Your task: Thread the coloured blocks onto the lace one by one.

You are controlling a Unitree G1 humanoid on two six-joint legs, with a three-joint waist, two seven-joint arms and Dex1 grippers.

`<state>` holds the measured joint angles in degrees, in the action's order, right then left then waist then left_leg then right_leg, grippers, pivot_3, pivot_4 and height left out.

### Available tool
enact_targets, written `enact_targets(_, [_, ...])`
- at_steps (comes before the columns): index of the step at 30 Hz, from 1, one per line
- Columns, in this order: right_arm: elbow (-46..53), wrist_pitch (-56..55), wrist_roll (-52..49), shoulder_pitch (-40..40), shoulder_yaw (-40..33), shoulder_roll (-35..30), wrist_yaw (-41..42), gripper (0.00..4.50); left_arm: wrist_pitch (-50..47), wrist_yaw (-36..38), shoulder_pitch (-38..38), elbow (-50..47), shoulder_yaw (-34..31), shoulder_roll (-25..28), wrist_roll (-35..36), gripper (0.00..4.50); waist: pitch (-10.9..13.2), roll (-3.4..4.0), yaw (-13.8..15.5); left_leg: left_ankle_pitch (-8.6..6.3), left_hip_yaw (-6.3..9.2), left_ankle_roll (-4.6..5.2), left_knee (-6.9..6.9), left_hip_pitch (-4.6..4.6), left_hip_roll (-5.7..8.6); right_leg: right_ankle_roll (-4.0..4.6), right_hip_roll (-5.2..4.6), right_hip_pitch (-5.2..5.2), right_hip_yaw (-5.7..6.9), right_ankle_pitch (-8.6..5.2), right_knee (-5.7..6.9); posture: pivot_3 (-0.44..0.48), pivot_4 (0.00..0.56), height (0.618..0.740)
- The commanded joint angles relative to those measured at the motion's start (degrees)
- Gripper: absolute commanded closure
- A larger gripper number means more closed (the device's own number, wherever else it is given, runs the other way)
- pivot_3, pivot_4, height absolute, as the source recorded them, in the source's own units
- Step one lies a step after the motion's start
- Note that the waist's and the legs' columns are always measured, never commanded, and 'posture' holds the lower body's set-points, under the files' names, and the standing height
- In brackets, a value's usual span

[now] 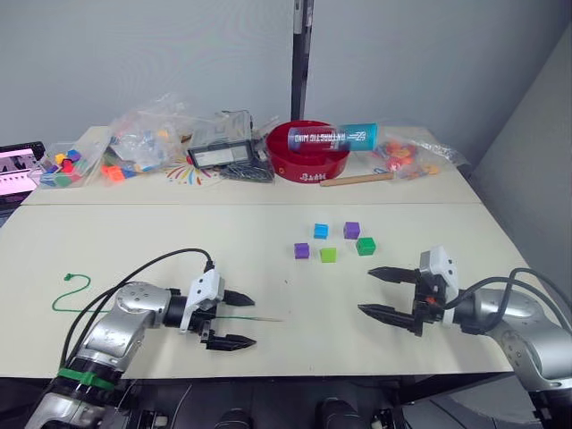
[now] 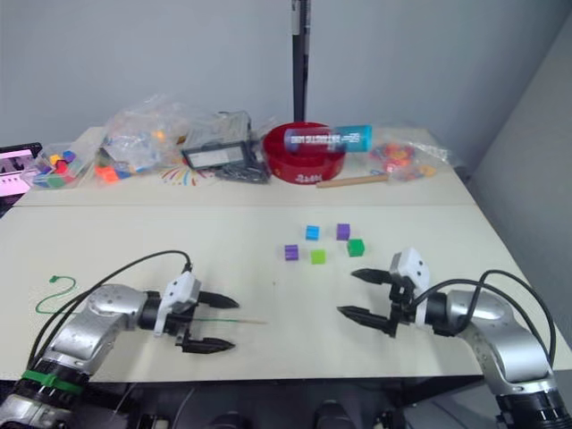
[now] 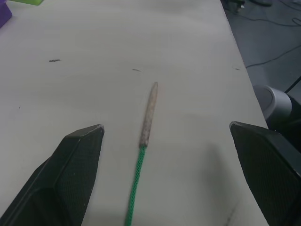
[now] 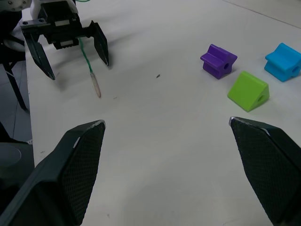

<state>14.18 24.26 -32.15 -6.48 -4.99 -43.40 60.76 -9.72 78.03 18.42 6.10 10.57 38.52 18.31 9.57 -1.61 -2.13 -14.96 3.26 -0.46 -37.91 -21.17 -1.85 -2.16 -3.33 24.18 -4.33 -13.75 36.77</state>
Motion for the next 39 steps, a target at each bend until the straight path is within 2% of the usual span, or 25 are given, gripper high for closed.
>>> enact_targets(1, [3.7, 0.6, -0.7, 1.9, -1.5, 0.2, -1.5, 0.03, 3.1, 0.0, 1.6, 2.2, 1.7, -1.2, -2.5, 0.00, 0.0, 0.00, 0.1, 0.00, 0.00, 0.00, 0.00, 0.00, 0.00, -0.01, 0.00, -0.01, 0.00, 0.00, 0.00, 0.000, 0.150, 0.731])
enact_targets(2, [4.3, 0.7, -0.9, 2.5, -1.8, 0.2, -1.9, 0.03, 4.3, 0.2, 1.7, 3.1, 2.3, -1.4, -3.5, 0.00, 0.0, 0.00, 0.1, 0.00, 0.00, 0.00, 0.00, 0.00, 0.01, -0.01, -0.01, 0.00, 0.00, 0.00, 0.00, 0.000, 0.150, 0.731])
enact_targets(3, [4.9, 1.0, -1.2, 3.0, -2.2, 0.2, -2.4, 0.01, 5.4, 0.5, 1.7, 3.9, 2.9, -1.5, -4.3, 0.26, 0.0, 0.01, 0.1, 0.00, 0.01, 0.00, 0.00, 0.00, 0.01, -0.01, -0.01, 0.00, 0.00, 0.00, 0.00, 0.000, 0.150, 0.731])
enact_targets(16, [7.3, 2.3, -2.2, 4.1, -4.2, 0.5, -5.0, 0.00, 5.3, 3.9, 2.9, 5.3, 4.5, -1.3, -5.6, 4.49, 0.0, 0.02, -0.2, 0.00, 0.01, 0.01, 0.00, 0.06, 0.00, -0.01, 0.00, -0.04, 0.00, 0.00, 0.06, 0.000, 0.150, 0.731])
enact_targets(22, [8.0, 2.2, -2.1, 5.1, -4.1, 1.0, -5.7, 0.00, 4.6, 3.2, 3.9, 4.4, 3.9, -1.9, -5.2, 4.49, 0.0, 0.03, -0.1, 0.00, 0.01, 0.01, 0.00, 0.05, 0.01, -0.02, 0.00, -0.04, -0.01, 0.00, 0.05, 0.000, 0.150, 0.731])
enact_targets(25, [7.7, 2.1, -1.1, 5.2, -4.5, 2.5, -8.6, 0.00, 4.0, 3.0, 3.9, 2.8, 3.0, -1.6, -4.4, 4.49, 0.0, 0.02, -0.1, 0.00, 0.01, 0.01, -0.01, 0.05, 0.01, -0.02, 0.00, -0.04, 0.00, -0.01, 0.05, 0.000, 0.150, 0.731])
enact_targets(31, [7.4, 1.4, 9.8, 4.2, -2.6, 13.1, -29.7, 0.00, -0.6, 1.4, 1.7, -5.2, -1.3, 1.2, -1.0, 4.49, 0.0, 0.03, -0.4, 0.00, 0.02, 0.00, -0.01, 0.02, -0.01, -0.01, 0.01, 0.07, -0.01, -0.01, 0.16, 0.000, 0.150, 0.731])
enact_targets(39, [8.9, 2.5, 19.3, 2.4, 2.7, 25.8, -46.5, 0.00, -4.5, 0.0, -0.8, -11.4, -4.1, 4.4, 1.6, 4.49, 0.0, 0.04, -0.4, 0.00, 0.01, 0.00, -0.01, 0.01, -0.01, -0.01, 0.00, 0.09, -0.02, -0.01, 0.17, 0.000, 0.150, 0.731])
